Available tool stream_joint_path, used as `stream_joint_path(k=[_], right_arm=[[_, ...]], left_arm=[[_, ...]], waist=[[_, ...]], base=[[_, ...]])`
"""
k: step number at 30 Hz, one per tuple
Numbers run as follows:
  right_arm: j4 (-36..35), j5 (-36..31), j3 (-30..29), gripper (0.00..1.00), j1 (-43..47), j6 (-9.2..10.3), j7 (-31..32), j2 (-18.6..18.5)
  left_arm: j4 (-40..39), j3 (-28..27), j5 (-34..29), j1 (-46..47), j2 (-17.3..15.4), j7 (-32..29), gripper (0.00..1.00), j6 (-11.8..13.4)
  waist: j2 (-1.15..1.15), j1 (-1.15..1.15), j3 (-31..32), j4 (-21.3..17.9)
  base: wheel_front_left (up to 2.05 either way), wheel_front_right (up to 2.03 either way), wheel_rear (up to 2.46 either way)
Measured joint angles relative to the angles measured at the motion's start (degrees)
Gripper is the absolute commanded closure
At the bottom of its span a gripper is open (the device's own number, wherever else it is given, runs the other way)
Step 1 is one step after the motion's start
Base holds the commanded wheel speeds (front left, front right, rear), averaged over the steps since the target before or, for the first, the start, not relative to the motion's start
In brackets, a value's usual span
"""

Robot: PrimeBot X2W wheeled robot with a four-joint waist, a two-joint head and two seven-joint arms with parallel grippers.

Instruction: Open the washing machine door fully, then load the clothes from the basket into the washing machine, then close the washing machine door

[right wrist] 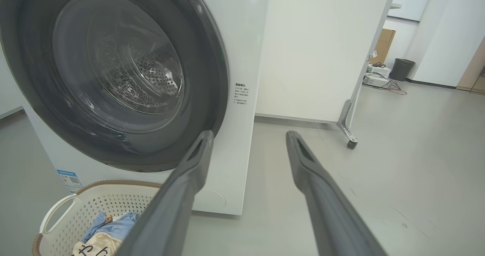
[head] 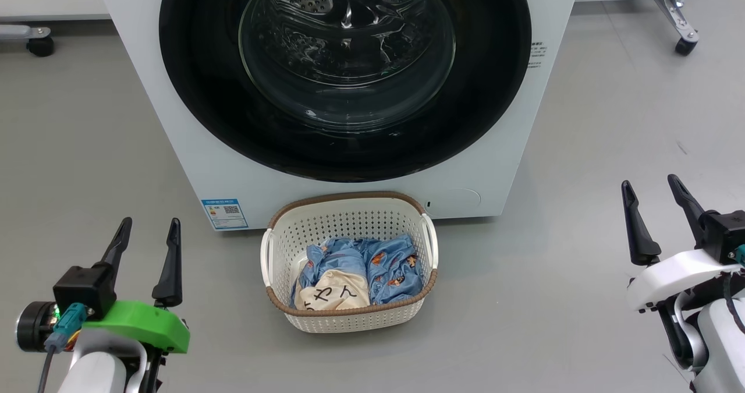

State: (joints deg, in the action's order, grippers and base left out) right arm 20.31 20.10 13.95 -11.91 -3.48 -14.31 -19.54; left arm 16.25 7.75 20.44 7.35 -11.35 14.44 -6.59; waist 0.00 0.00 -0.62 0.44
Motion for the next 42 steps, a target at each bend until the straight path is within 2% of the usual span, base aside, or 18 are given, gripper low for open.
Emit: stream_joint_path(k=[42], right_arm=[[0.24, -0.58, -2.79, 0.0, -0.49, -0.59, 0.0, 0.22]], left_arm=[[-0.08, -0.97, -3.37, 0.6, 0.09, 0.0, 0.0, -0.46]], waist=[[0.0, 0.0, -0.82, 0.33]], base=[[0.07, 0.07, -0.14]])
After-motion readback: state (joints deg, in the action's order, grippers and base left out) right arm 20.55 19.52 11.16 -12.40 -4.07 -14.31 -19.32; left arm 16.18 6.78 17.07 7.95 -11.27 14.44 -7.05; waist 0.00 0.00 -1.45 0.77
